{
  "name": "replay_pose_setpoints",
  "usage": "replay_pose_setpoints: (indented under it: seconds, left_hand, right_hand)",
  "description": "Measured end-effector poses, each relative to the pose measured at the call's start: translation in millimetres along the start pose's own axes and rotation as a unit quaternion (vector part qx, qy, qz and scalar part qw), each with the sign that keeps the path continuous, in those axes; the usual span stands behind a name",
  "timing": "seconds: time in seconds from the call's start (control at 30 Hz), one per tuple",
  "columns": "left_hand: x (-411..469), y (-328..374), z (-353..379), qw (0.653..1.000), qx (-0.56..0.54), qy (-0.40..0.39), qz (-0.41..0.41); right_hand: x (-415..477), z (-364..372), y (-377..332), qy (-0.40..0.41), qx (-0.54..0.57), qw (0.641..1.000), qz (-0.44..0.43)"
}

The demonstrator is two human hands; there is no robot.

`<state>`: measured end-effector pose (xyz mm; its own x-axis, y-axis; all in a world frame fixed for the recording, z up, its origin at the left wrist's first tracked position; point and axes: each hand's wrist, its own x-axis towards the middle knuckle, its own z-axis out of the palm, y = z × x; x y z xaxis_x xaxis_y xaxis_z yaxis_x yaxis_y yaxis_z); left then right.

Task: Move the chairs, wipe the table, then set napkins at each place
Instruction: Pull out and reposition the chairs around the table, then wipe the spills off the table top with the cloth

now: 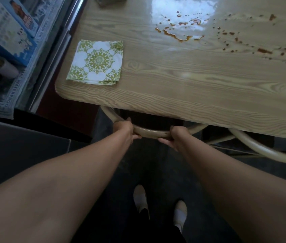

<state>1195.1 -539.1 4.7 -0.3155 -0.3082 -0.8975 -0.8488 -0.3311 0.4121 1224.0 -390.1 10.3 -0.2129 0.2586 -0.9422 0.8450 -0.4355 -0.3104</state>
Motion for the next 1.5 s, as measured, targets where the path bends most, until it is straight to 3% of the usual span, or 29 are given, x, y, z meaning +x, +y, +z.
replay_pose_setpoints:
  seconds: [0.27,0.47,0.57,0.97,1.17,1.5]
  left_hand:
    - [9.2,4.8,-13.4,0.998,0.047,-0.036,0.008]
    - [-4.6,26.2,-22.1,0.988,0.088,0.076,0.098]
    - [0.2,42.1,-24.8,0.982,0.088,0.098,0.134]
    - [-47.2,135.3,8.9,0.95,0.127,0.049,0.28]
    - [-44.4,182.7,43.9,0.938,0.147,0.048,0.312]
    - [-9.5,236.3,79.4,0.907,0.207,0.09,0.357]
  right_hand:
    - [-20.0,-11.8,-5.4,-0.014,-0.202,0.979,0.011]
    - [-44.5,-16.6,-6.3,-0.03,-0.261,0.965,-0.003]
    - [-57.7,-10.6,-19.6,-0.05,-0.265,0.962,-0.045]
    - [-87.7,16.2,-123.1,-0.086,-0.234,0.953,-0.176]
    - [-75.3,32.4,-188.4,-0.101,-0.24,0.948,-0.184]
    - [-43.5,76.7,-265.9,-0.107,-0.302,0.904,-0.282]
